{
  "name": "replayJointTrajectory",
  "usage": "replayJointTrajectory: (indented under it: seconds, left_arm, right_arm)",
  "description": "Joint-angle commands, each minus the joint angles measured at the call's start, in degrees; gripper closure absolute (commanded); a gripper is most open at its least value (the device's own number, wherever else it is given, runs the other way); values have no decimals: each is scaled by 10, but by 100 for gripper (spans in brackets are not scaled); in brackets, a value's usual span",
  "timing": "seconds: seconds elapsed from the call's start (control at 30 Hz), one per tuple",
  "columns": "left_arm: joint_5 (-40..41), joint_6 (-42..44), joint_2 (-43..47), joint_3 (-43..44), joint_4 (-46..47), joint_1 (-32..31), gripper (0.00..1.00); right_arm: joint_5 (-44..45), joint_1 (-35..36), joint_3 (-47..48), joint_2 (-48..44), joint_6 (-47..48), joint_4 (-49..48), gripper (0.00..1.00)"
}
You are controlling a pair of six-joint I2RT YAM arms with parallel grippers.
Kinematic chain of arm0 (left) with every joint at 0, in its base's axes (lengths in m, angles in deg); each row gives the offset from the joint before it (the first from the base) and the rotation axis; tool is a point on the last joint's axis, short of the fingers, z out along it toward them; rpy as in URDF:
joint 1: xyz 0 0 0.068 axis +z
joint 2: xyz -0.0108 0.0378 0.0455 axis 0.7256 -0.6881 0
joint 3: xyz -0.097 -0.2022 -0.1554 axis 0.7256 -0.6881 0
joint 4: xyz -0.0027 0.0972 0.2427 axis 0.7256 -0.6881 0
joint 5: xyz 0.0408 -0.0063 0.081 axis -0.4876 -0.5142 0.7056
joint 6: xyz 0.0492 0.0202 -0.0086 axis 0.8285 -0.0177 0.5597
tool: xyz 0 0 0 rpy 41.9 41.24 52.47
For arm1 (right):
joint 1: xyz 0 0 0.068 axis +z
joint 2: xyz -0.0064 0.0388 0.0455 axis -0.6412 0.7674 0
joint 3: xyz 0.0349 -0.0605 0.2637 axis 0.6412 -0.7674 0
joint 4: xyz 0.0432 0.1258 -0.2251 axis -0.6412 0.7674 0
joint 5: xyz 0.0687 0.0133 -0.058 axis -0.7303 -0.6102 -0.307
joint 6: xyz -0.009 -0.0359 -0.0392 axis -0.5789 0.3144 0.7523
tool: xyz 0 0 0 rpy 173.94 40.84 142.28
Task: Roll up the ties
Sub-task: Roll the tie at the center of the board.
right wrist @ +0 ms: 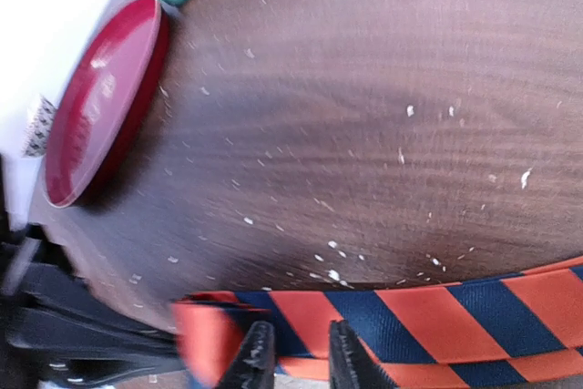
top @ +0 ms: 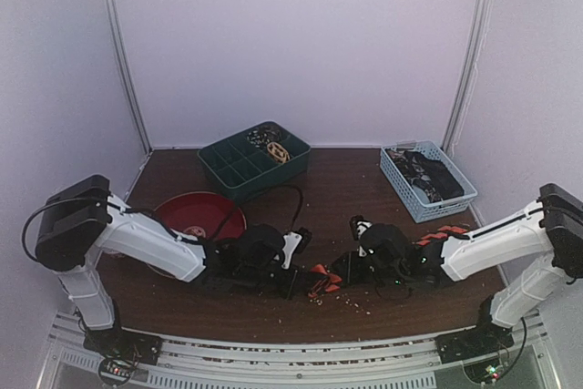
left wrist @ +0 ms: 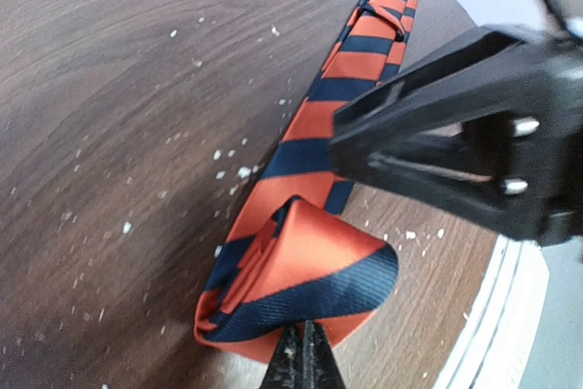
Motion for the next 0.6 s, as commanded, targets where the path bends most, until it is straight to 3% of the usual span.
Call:
replayJointTrajectory:
  seconds: [0.0,0.23,0.57]
  left_arm:
    - [-8,18,-26,32,6,-2,100]
    - [-15,32,-59,62,3,-2,100]
    - [-15,33,-57,46,20,-2,100]
  right_arm:
    - [12,-5,-2,-52,2,29,75]
    - [-40,-7,29,-15,17,49,68]
    - [-64,-10,48,43,14,71,71]
